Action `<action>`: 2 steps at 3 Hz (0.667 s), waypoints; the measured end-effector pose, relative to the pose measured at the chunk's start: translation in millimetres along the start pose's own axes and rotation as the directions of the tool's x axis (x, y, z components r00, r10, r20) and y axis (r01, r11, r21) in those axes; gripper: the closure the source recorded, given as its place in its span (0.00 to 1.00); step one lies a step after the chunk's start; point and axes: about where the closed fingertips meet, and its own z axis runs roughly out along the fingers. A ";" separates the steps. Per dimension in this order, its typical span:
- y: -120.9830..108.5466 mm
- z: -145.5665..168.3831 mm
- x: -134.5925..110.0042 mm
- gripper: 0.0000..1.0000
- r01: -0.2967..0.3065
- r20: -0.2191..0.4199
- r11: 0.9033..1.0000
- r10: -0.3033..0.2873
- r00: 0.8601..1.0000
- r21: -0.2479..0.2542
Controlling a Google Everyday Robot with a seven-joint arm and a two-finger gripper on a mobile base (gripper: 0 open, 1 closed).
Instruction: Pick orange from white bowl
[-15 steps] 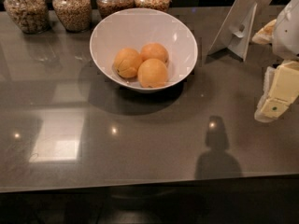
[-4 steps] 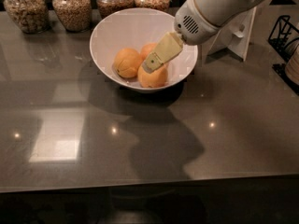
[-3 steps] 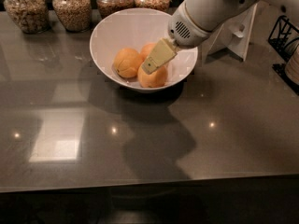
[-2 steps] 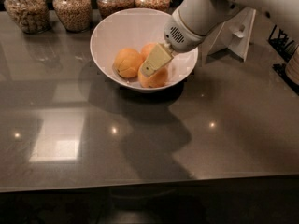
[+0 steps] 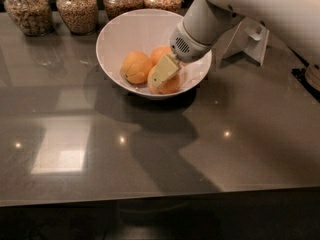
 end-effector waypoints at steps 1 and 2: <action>-7.2 14.5 3.6 0.26 -0.008 -0.030 1.000 0.008 1.000 -0.001; -11.3 25.2 2.9 0.27 -0.011 -0.043 1.000 0.011 0.999 -0.002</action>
Offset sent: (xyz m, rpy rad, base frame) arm 0.0240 -0.0004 -0.0328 -0.0366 0.0439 -0.0162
